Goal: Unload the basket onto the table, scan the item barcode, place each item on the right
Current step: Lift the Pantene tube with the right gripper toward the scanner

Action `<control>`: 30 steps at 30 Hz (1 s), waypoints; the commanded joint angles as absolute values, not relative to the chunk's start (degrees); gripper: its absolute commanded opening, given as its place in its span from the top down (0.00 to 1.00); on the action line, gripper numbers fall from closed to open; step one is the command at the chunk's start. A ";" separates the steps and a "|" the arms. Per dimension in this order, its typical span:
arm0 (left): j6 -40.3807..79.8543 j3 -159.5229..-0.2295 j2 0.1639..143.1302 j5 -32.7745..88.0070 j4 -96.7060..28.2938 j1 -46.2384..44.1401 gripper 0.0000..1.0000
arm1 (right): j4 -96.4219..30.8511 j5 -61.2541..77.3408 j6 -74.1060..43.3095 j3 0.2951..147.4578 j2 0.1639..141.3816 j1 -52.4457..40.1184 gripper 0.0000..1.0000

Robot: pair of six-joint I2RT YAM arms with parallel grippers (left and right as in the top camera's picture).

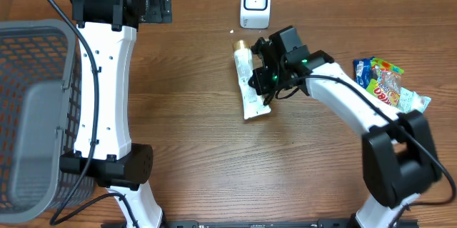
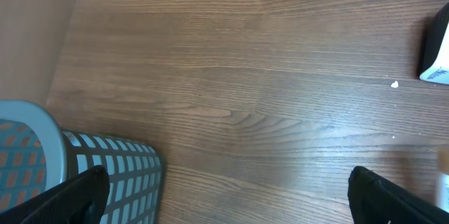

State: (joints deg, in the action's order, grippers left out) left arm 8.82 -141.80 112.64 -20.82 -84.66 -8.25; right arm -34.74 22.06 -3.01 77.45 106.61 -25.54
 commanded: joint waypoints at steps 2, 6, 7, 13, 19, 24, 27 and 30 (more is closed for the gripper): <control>9.41 -142.56 112.40 -21.10 -84.66 -8.64 0.00 | -34.11 24.84 2.02 78.11 99.18 -25.41 0.96; 9.41 -142.56 112.40 -21.10 -84.66 -8.64 0.00 | -34.04 29.93 2.07 78.13 94.67 -24.75 0.96; 9.41 -142.56 112.40 -21.10 -84.66 -8.64 0.00 | -33.98 31.20 2.02 78.13 93.60 -24.49 0.96; 9.41 -142.56 112.40 -21.10 -84.66 -8.64 0.00 | -33.06 45.19 1.69 78.13 89.10 -20.47 0.96; 9.41 -142.56 112.40 -21.10 -84.66 -8.64 0.00 | -32.58 62.30 1.69 78.13 88.60 -12.67 0.96; 9.41 -142.56 112.40 -21.10 -84.66 -8.64 0.00 | -32.60 64.69 1.76 78.13 88.60 -9.76 0.96; 9.41 -142.56 112.40 -21.10 -84.66 -8.64 0.00 | -32.38 64.60 1.78 78.13 88.60 -9.63 0.96; 9.41 -142.56 112.40 -21.10 -84.66 -8.64 0.00 | -31.92 64.58 1.78 78.13 88.60 -9.63 0.96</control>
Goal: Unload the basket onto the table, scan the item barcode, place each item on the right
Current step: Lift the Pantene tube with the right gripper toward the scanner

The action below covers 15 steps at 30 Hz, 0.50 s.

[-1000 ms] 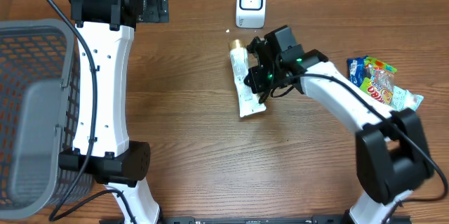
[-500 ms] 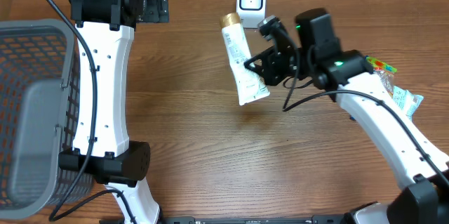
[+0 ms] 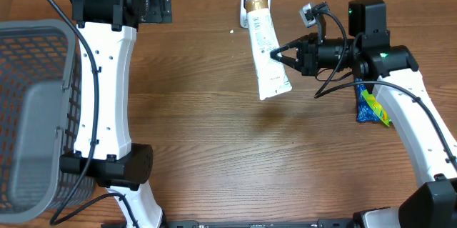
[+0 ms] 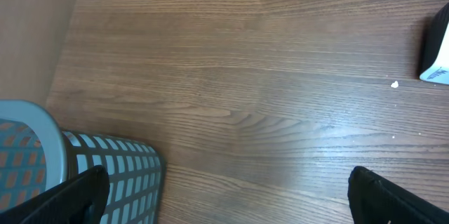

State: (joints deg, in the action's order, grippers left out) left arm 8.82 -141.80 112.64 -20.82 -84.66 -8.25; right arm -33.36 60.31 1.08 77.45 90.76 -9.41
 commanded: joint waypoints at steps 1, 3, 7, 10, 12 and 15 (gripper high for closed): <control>9.41 -142.56 112.40 -21.10 -84.66 -8.64 0.00 | -31.75 64.51 1.78 78.13 88.60 -9.63 0.96; 9.41 -142.56 112.40 -21.10 -84.66 -8.64 0.00 | -31.73 63.64 1.78 78.13 88.60 -9.63 0.96; 9.41 -142.56 112.40 -21.10 -84.66 -8.64 0.01 | -32.27 58.30 1.72 78.13 88.60 -9.78 0.96; 9.41 -142.56 112.40 -21.10 -84.66 -8.64 0.01 | -33.80 50.04 1.52 78.13 88.62 -10.72 0.96; 9.41 -142.56 112.40 -21.10 -84.66 -8.64 0.00 | -34.74 41.69 1.52 78.13 88.62 -12.29 0.96; 9.41 -142.56 112.40 -21.10 -84.66 -8.64 0.00 | -34.89 28.67 1.56 78.13 88.62 -15.53 0.96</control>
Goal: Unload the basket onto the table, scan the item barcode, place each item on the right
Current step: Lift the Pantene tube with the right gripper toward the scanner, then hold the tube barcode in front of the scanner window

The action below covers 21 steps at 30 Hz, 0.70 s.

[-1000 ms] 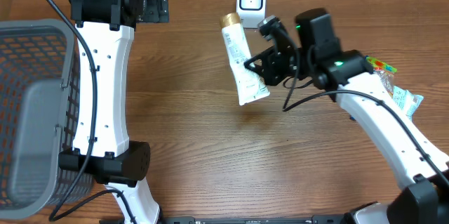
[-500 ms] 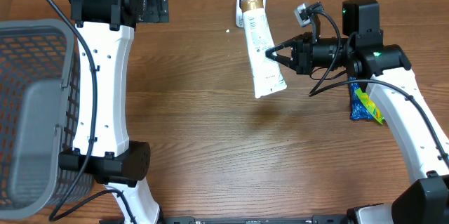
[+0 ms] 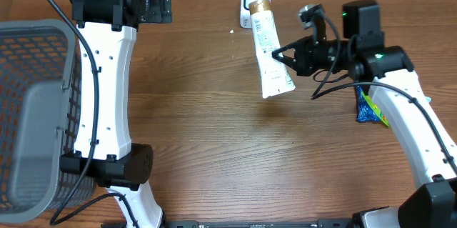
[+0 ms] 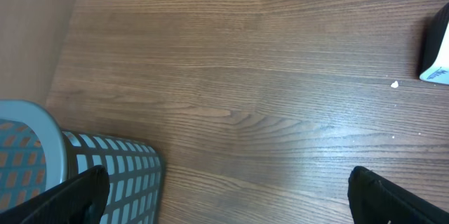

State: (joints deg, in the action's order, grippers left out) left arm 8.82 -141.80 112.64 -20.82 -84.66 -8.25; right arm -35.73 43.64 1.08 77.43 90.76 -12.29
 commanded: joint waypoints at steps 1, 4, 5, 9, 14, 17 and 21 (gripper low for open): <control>9.41 -142.56 112.40 -21.10 -84.66 -8.64 0.00 | -34.79 24.36 1.67 78.13 88.64 -16.69 0.96; 9.41 -142.56 112.40 -21.10 -84.66 -8.64 0.01 | -33.50 9.37 4.03 78.11 88.97 -21.04 0.96; 9.41 -142.56 112.40 -21.10 -84.66 -8.64 0.01 | -32.95 6.31 5.02 78.11 89.14 -21.96 0.96; 9.41 -142.56 112.40 -21.10 -84.66 -8.64 0.00 | -27.92 -8.01 11.07 78.06 90.94 -24.84 0.96; 9.41 -142.56 112.40 -21.10 -84.66 -8.64 0.01 | -19.27 -14.98 18.50 78.08 94.59 -24.91 0.96; 9.41 -142.56 112.40 -21.10 -84.66 -8.64 0.00 | -11.94 -18.65 26.02 78.08 98.28 -24.91 0.96; 9.41 -142.56 112.40 -21.10 -84.66 -8.64 0.00 | -3.36 -22.87 31.18 78.08 102.72 -24.91 0.96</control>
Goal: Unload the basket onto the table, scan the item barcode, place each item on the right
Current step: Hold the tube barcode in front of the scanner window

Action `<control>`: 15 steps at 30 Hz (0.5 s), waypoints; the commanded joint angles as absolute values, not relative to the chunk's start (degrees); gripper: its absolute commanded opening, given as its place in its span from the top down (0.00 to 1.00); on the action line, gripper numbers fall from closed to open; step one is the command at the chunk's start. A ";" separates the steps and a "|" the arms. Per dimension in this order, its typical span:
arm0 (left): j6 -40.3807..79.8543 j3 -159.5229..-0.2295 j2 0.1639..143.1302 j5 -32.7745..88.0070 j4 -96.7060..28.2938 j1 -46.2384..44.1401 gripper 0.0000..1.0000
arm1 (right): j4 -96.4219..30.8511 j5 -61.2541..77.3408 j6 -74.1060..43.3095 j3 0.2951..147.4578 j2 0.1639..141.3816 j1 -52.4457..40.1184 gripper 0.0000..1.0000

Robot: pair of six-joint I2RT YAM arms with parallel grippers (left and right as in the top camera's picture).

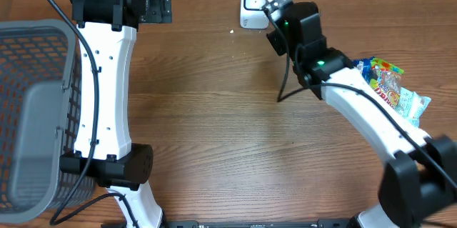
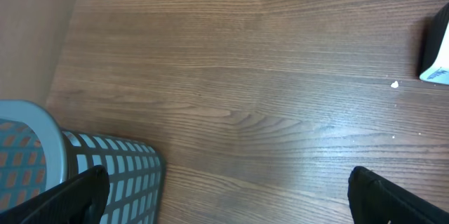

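Note:
A white tube with a gold cap stands up towards the overhead camera, right in front of the white barcode scanner (image 1: 251, 3) at the table's back edge. My right gripper (image 1: 280, 12) is shut on the tube's lower part, which the wrist mostly hides. The scanner's corner also shows as a dark and white block (image 2: 438, 48) in the left wrist view. My left gripper (image 2: 224, 206) hangs high over the bare wood at the back left, open, with nothing between its black fingertips (image 2: 78, 194).
A grey mesh basket (image 1: 32, 114) fills the left edge, and its rim (image 2: 42, 122) shows under the left wrist. Colourful snack packets (image 1: 385, 81) lie at the right. A small white crumb (image 2: 394, 83) lies near the scanner.
My right arm has swung left and back with the tube. The tube was tilted flat to the right of the scanner and now stands end-up directly at the scanner. The left arm is unchanged.
First my right gripper was down on the tube lying on the table below the scanner. Then it held the tube in the air, cap end at the scanner, and shifted it slightly. Now the tube is turned upright at the scanner. The left arm stayed still throughout.

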State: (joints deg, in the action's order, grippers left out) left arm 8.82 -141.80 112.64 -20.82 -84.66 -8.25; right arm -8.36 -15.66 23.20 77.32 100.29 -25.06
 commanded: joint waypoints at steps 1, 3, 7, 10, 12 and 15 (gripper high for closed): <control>9.41 -142.56 112.40 -21.10 -84.66 -8.64 0.00 | -1.34 -23.24 32.10 78.08 103.77 -24.91 0.96; 9.41 -142.56 112.40 -21.10 -84.66 -8.64 0.00 | 2.22 -23.35 33.12 78.08 105.32 -24.88 0.96; 9.41 -142.56 112.40 -21.10 -84.66 -8.64 0.00 | 7.92 -23.33 33.52 78.08 107.48 -24.64 0.96; 9.41 -142.56 112.40 -21.10 -84.66 -8.64 0.00 | 11.55 -23.07 34.04 78.08 108.60 -24.64 0.96; 9.41 -142.56 112.40 -21.10 -84.66 -8.64 0.00 | 15.35 -23.00 35.59 78.06 109.89 -24.64 0.96; 9.41 -142.56 112.40 -21.10 -84.66 -8.64 0.00 | 21.34 -21.96 39.13 78.08 112.33 -24.64 0.96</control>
